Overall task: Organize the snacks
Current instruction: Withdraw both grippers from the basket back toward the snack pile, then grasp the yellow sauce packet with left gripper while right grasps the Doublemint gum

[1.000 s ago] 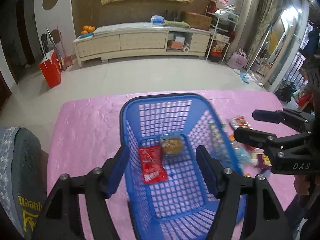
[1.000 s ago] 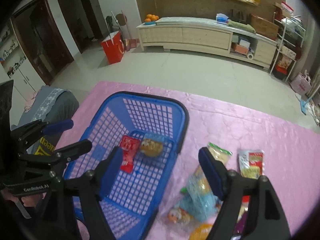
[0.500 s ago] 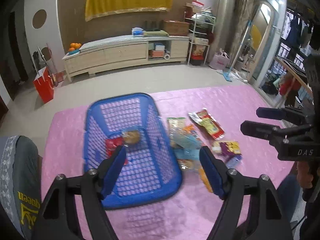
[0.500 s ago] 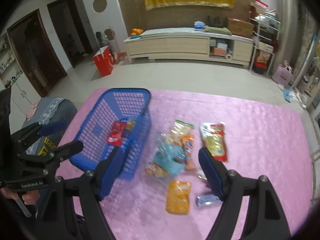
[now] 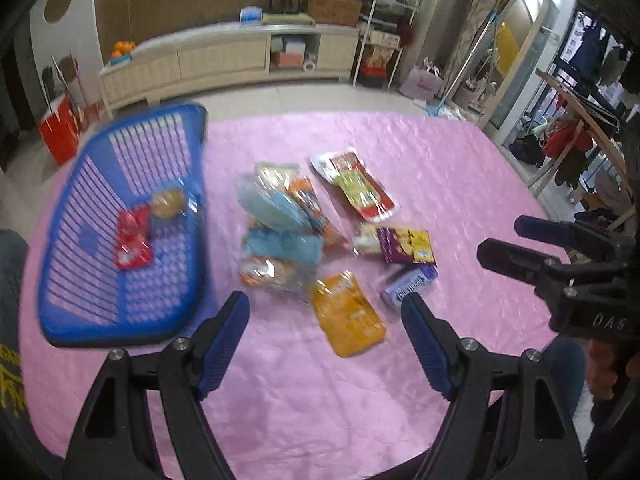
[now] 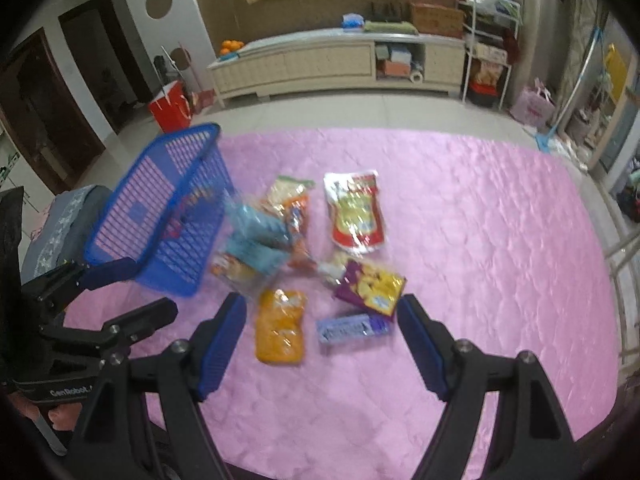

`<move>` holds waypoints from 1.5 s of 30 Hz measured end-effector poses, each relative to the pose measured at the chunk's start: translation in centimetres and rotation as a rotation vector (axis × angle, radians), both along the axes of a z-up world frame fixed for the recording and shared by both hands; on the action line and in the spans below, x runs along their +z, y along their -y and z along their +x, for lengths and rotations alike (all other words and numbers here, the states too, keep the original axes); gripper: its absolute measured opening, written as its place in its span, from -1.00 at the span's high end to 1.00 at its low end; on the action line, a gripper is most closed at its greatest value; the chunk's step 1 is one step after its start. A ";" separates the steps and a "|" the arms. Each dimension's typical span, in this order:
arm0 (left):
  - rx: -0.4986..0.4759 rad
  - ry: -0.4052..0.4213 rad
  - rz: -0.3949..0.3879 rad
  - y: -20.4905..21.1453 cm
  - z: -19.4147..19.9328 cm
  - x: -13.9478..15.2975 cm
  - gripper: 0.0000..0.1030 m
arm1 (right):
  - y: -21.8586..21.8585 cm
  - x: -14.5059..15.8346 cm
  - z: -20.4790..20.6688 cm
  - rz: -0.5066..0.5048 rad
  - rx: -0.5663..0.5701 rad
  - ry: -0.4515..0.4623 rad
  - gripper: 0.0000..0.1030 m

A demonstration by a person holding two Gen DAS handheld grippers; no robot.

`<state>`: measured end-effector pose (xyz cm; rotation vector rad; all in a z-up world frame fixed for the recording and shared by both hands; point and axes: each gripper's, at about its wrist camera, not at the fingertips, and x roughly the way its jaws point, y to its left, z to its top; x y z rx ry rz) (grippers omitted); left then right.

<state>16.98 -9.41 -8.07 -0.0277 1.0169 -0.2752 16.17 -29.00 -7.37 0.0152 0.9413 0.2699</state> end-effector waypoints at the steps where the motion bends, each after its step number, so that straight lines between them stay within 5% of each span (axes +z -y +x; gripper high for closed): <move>1: 0.000 -0.015 0.001 0.5 0.1 -0.6 -0.49 | 0.3 -0.6 -0.2 -0.001 -0.001 -0.007 -0.58; 5: 0.001 -0.065 0.050 2.3 0.5 -3.1 -0.49 | 1.6 -3.0 -0.1 0.001 -0.004 -0.042 -0.58; 24: 0.058 -0.287 0.032 4.1 5.3 -13.5 -0.49 | 3.4 -9.6 2.7 -0.015 0.001 -0.125 -0.58; 35: 0.078 -0.254 0.185 6.9 6.5 -14.0 -0.50 | 4.4 -10.7 4.1 0.003 -0.023 -0.152 -0.58; 45: 0.103 -0.283 0.174 8.7 6.8 -14.1 -0.50 | 5.5 -10.7 3.4 0.007 -0.051 -0.157 -0.58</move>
